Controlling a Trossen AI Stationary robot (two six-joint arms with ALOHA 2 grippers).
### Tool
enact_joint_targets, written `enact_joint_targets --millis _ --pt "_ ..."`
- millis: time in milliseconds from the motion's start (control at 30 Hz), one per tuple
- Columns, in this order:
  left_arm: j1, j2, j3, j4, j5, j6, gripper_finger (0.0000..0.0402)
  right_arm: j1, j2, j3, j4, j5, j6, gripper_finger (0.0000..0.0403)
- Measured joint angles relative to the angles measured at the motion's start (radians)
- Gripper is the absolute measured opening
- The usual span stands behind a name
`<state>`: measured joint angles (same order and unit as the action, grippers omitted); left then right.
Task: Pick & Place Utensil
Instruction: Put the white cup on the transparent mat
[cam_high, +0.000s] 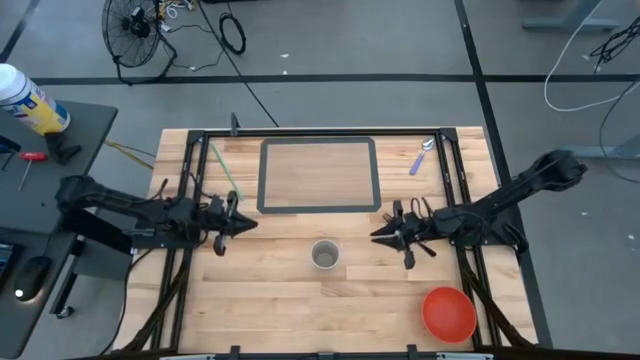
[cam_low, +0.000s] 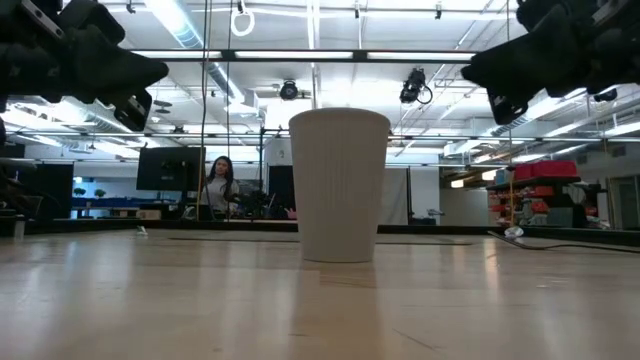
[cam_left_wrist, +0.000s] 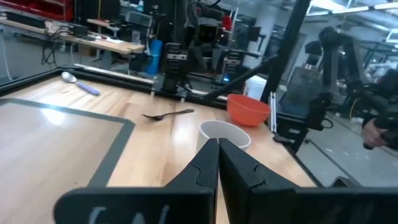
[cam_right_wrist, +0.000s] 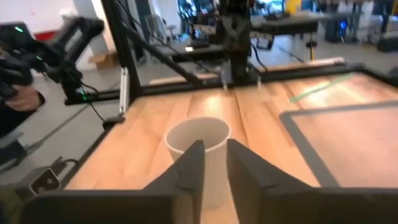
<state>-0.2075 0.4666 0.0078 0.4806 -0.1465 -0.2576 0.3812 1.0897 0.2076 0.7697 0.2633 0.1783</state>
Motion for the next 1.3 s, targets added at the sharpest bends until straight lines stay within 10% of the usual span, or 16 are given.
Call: enact_joint_targets --millis 767,1300 --pt "-0.039 0.225 0.000 0.114 -0.090 -0.020 0.0014 0.017 0.602 0.253 0.001 0.102 0.054 0.0381" --pt "-0.039 0.306 0.000 0.165 -0.127 -0.020 0.0014 -0.035 0.863 0.336 0.279 0.016 0.014 0.0395"
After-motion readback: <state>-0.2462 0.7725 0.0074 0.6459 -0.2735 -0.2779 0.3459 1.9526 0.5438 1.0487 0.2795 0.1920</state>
